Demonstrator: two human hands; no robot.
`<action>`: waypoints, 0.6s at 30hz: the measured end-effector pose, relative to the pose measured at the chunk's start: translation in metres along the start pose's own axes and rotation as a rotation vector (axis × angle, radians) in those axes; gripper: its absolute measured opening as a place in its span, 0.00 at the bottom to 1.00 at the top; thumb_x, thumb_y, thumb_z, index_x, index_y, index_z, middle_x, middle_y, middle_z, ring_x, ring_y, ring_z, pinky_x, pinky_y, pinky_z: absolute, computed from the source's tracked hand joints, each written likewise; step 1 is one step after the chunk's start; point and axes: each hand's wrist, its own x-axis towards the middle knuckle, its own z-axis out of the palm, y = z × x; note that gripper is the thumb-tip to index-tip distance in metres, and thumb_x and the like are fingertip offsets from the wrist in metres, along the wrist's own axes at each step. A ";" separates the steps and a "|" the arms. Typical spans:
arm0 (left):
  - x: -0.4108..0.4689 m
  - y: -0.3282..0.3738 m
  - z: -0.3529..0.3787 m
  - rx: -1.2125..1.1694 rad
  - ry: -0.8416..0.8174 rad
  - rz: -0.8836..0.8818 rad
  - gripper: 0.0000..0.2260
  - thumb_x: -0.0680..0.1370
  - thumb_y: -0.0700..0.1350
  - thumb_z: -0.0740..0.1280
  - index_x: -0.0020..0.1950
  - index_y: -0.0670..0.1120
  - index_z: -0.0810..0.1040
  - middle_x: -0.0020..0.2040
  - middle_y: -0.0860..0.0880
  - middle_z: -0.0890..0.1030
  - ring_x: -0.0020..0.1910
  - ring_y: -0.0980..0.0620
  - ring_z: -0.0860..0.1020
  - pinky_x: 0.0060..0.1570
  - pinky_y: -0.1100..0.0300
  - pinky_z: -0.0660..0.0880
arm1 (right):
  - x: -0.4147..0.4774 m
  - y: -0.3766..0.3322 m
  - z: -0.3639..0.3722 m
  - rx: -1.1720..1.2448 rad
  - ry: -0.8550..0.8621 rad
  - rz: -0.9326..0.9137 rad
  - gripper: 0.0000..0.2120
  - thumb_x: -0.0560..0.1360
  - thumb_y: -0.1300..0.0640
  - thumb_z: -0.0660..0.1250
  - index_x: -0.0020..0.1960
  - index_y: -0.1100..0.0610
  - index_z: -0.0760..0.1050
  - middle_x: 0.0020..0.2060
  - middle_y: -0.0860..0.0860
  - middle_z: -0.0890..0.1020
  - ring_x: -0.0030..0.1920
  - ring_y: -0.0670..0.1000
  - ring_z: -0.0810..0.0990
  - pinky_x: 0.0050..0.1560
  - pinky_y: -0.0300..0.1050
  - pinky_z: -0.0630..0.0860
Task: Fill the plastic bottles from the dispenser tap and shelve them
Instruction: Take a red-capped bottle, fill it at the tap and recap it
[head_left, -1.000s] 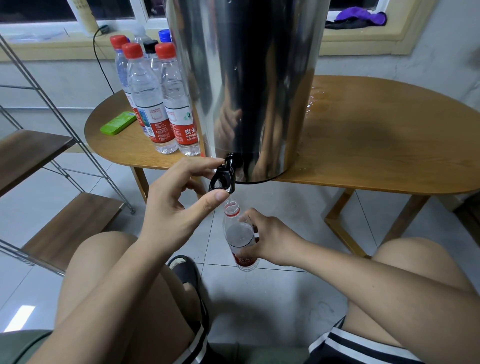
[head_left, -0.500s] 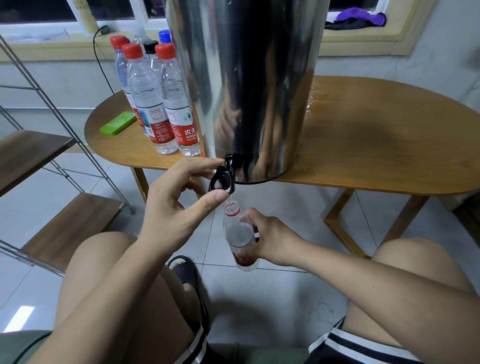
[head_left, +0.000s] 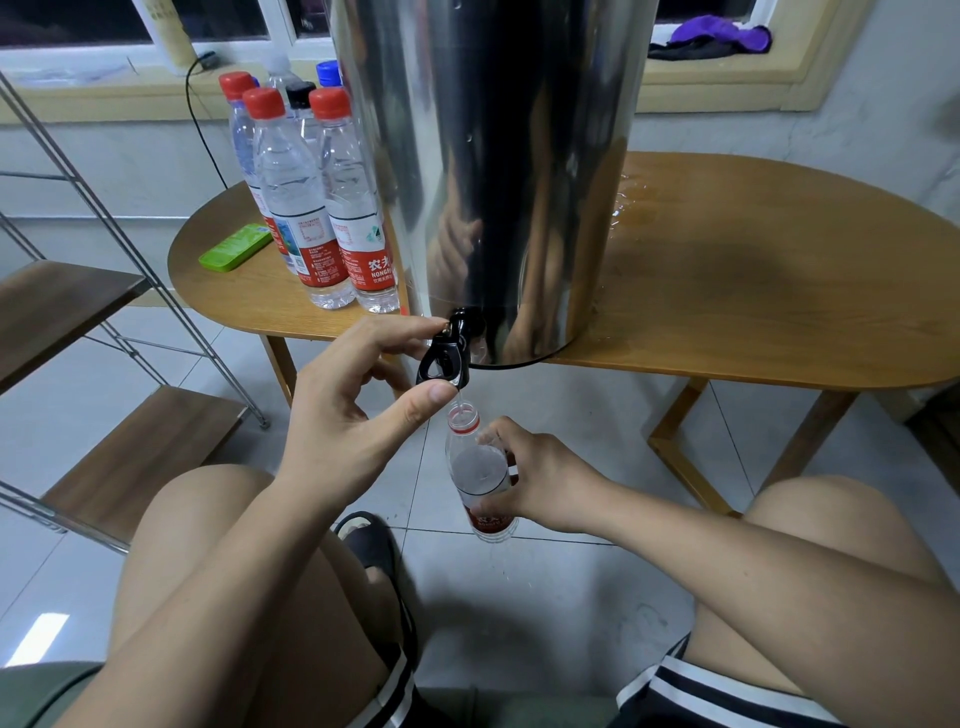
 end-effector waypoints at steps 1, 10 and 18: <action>0.000 0.000 0.000 0.001 -0.001 0.000 0.20 0.82 0.60 0.73 0.68 0.49 0.82 0.60 0.46 0.85 0.55 0.42 0.83 0.52 0.38 0.79 | 0.000 0.000 0.000 0.002 0.000 0.001 0.30 0.67 0.44 0.84 0.60 0.43 0.70 0.52 0.45 0.85 0.52 0.50 0.84 0.55 0.55 0.83; 0.000 0.001 0.000 0.002 -0.005 -0.001 0.21 0.82 0.61 0.72 0.69 0.50 0.81 0.61 0.46 0.84 0.54 0.43 0.83 0.52 0.38 0.79 | 0.001 0.001 0.000 0.004 0.002 0.000 0.30 0.67 0.45 0.84 0.60 0.44 0.70 0.51 0.45 0.85 0.51 0.50 0.84 0.55 0.55 0.83; 0.000 0.000 0.000 0.004 -0.003 -0.005 0.21 0.82 0.62 0.72 0.69 0.50 0.82 0.60 0.46 0.84 0.54 0.42 0.83 0.52 0.37 0.78 | 0.002 0.002 0.001 0.001 -0.001 0.000 0.30 0.66 0.43 0.84 0.60 0.43 0.70 0.52 0.44 0.85 0.52 0.50 0.84 0.56 0.54 0.83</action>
